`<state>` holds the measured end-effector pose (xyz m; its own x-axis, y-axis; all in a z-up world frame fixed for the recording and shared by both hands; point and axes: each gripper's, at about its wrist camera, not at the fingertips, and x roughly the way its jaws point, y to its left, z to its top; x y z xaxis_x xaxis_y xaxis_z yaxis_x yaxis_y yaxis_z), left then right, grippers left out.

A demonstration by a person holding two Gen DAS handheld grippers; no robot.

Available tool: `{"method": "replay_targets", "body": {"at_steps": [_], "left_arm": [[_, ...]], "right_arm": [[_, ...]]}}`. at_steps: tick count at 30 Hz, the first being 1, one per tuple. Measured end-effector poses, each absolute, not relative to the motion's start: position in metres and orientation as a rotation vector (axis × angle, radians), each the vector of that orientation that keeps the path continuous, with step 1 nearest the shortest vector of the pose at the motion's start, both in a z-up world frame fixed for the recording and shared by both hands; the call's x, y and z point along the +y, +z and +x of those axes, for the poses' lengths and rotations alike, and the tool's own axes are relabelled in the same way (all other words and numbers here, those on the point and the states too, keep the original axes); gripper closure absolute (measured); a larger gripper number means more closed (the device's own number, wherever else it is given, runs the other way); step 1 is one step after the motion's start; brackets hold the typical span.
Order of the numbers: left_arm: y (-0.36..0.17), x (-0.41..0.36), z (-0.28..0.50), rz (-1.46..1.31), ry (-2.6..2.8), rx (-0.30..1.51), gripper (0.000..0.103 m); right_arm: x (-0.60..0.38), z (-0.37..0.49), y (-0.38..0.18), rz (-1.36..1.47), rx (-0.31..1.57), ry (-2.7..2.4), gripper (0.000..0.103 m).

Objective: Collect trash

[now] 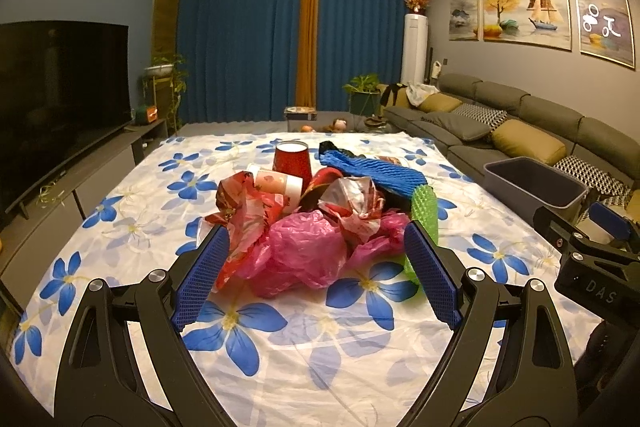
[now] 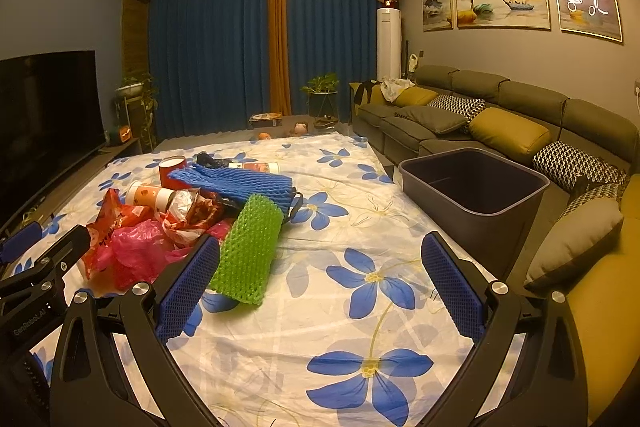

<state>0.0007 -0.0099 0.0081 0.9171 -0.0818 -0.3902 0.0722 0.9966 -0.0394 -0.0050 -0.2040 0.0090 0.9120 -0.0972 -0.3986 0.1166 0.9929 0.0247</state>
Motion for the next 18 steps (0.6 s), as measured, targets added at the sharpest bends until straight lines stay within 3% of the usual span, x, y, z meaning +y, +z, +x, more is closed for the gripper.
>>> {"method": "replay_targets", "body": {"at_steps": [18], "left_arm": [[0.0078,-0.0131,0.0004,-0.020,-0.088,0.400,0.016]], "right_arm": [[-0.2024,-0.0062,0.0094,0.046,0.405,-0.112,0.005]]}}
